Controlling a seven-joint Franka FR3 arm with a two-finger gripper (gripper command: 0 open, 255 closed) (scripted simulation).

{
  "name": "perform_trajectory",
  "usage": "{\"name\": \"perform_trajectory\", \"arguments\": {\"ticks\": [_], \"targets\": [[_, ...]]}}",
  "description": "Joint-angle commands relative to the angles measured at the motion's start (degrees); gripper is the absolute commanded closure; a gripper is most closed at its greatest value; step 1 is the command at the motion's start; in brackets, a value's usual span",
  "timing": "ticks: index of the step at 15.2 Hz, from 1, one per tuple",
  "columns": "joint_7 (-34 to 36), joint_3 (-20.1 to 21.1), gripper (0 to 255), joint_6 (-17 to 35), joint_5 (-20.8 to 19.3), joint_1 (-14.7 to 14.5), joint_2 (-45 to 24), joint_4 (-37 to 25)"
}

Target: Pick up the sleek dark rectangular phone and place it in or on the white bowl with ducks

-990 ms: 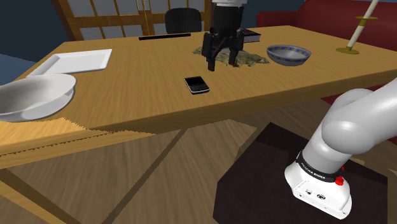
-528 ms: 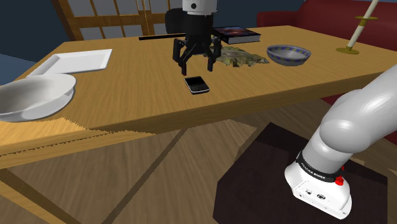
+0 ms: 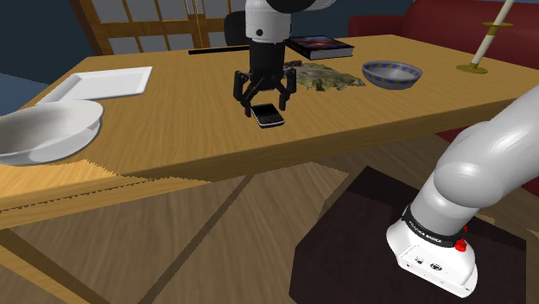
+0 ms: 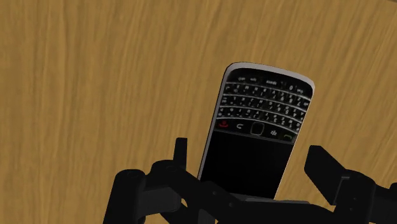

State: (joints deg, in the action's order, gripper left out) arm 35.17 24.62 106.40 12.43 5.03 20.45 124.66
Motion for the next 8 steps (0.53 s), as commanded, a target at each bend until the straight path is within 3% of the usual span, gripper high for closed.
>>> {"name": "perform_trajectory", "arguments": {"ticks": [1, 6, 7, 8], "targets": [[-0.03, 0.01, 0, 0.25, 0.01, 0.00, -0.02, 0.20], [-0.03, 0.01, 0, 0.24, 0.01, 0.00, -0.02, 0.19], [-0.03, 0.01, 255, 0.24, 0.01, 0.00, -0.02, 0.19], [-0.03, 0.01, 255, 0.24, 0.01, 0.00, -0.02, 0.19]]}}
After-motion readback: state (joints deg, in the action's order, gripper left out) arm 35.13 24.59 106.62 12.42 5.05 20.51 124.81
